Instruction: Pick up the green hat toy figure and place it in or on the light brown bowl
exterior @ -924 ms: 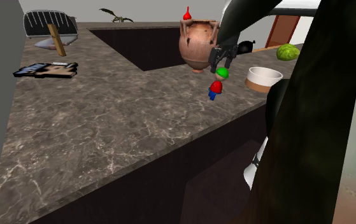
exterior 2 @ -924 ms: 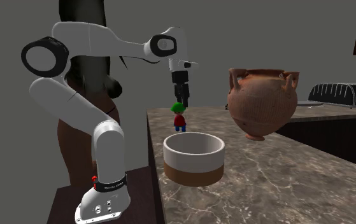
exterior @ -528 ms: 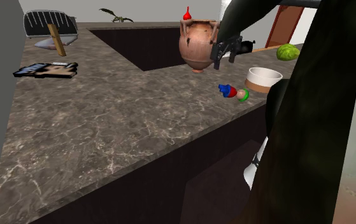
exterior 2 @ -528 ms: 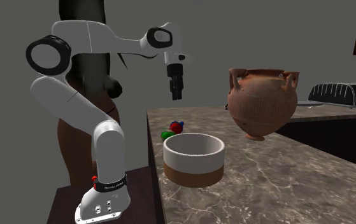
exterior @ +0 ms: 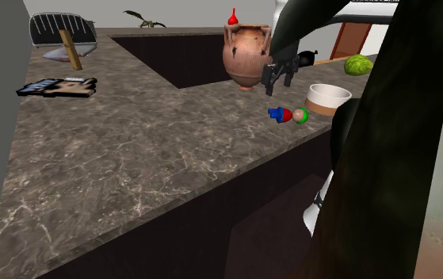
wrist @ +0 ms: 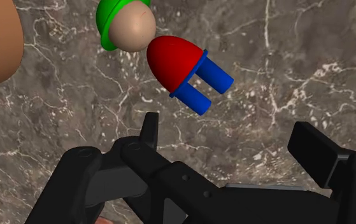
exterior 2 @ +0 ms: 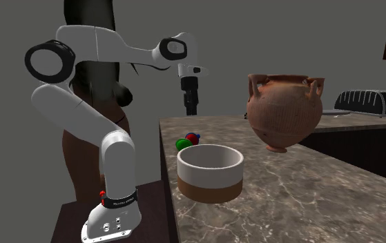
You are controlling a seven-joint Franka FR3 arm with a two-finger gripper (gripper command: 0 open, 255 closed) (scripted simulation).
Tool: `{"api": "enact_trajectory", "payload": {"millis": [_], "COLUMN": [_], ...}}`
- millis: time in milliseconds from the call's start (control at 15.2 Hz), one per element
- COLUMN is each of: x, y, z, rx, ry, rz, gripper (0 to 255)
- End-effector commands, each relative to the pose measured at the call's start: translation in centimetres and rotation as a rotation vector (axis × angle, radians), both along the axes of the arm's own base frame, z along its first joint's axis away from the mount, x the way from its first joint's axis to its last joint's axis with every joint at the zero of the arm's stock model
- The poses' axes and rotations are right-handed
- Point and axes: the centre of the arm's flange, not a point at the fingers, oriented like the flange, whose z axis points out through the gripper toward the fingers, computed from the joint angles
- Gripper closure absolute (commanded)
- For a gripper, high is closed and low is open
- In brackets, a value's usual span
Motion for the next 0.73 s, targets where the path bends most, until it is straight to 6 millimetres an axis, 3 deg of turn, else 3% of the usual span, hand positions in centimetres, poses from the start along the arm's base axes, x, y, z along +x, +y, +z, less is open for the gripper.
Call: {"api": "enact_trajectory", "payload": {"millis": [0, 330, 396, 660], "x": [-0.01, -0.01, -0.01, -0.01], "y": [-0.02, -0.02, -0.02, -0.02], "z": [-0.16, -0.16, -0.16, -0.16], "rx": [0.0, 0.0, 0.0, 0.0], "ry": [0.0, 0.0, 0.0, 0.0], "rz": [0.0, 0.0, 0.0, 0.0], "gripper": [0, 0, 255, 255]}}
